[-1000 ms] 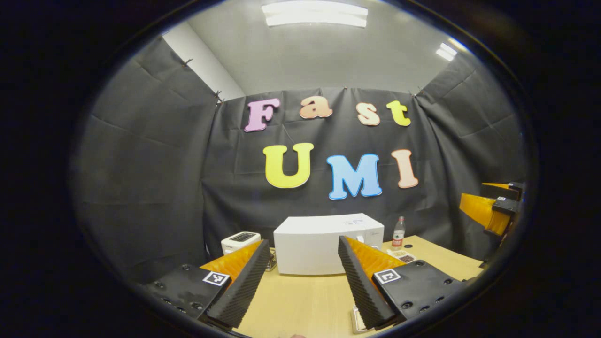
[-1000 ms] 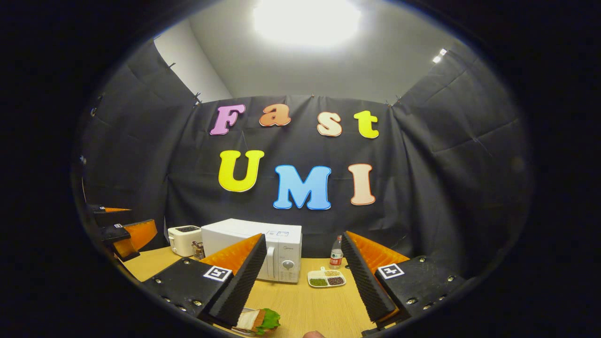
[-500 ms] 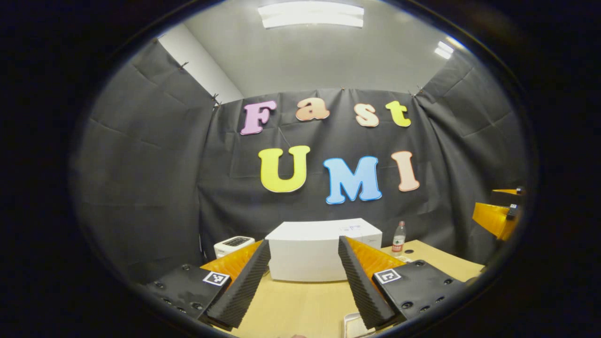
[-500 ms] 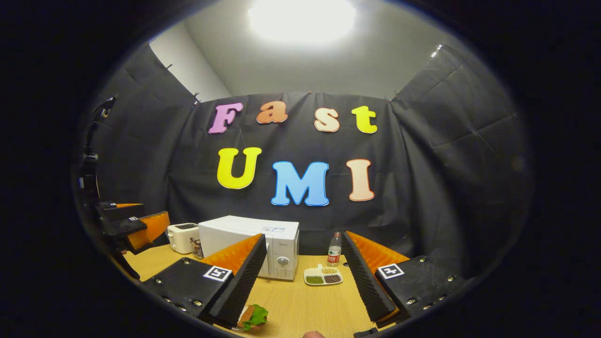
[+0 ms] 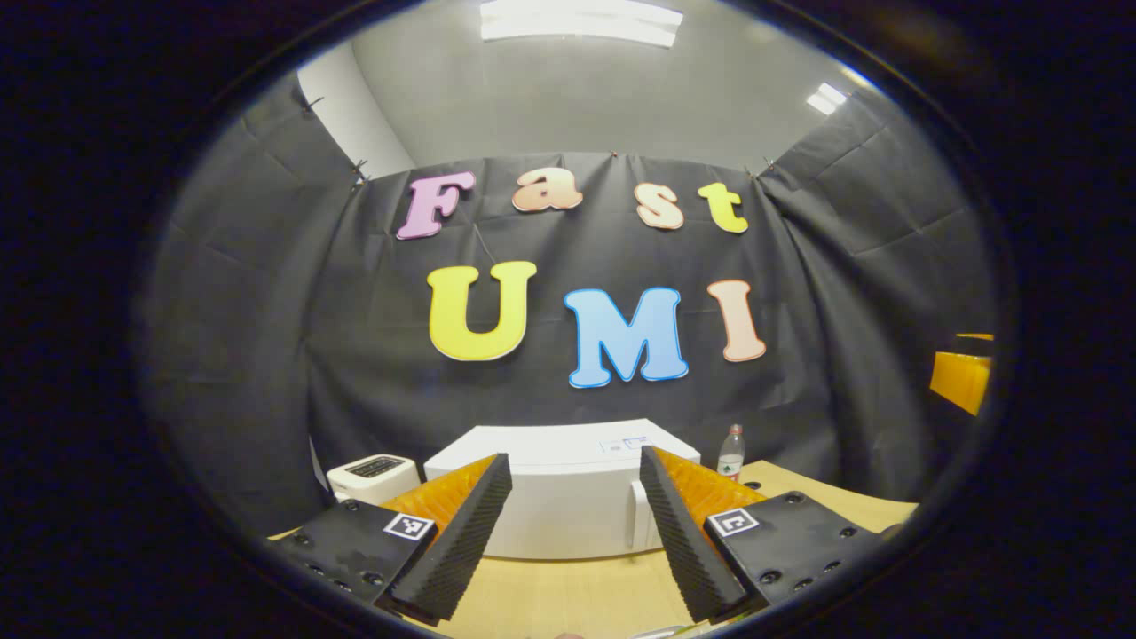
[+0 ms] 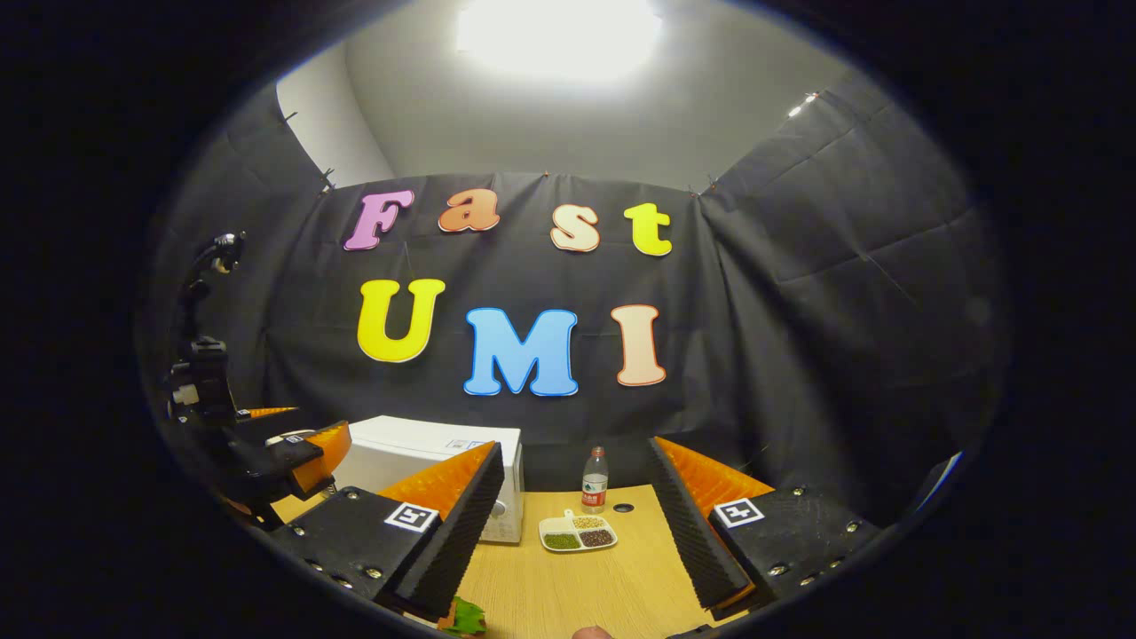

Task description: Open the microwave oven with the left hand, put the food in, and close the microwave oven.

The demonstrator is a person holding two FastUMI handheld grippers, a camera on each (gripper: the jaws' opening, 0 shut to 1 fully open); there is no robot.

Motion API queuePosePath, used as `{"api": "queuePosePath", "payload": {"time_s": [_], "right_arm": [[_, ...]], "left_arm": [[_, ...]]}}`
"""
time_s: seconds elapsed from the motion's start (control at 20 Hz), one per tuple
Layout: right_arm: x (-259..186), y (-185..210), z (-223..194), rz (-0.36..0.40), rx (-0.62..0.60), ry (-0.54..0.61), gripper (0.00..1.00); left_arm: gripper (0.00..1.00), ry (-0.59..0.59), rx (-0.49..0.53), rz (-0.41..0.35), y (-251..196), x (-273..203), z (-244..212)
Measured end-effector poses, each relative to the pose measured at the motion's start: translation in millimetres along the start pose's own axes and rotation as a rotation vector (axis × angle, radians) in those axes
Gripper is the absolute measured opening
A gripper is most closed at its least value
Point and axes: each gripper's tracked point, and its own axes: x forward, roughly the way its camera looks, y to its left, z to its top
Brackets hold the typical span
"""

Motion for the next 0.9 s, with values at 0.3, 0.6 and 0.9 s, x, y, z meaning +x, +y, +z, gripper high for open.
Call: {"api": "queuePosePath", "payload": {"time_s": [0.3,0.6,0.9], "right_arm": [[16,-8,-6,-0.101,-0.036,0.021,0.97],[16,-27,-15,-0.221,-0.071,0.058,0.97],[8,-44,-24,-0.320,-0.114,0.101,0.97]], "left_arm": [[0.96,0.041,0.003,-0.092,-30,69,-37],[0.96,0.106,0.000,-0.161,-58,122,-85],[0.94,0.198,0.030,-0.198,-77,157,-146]]}}
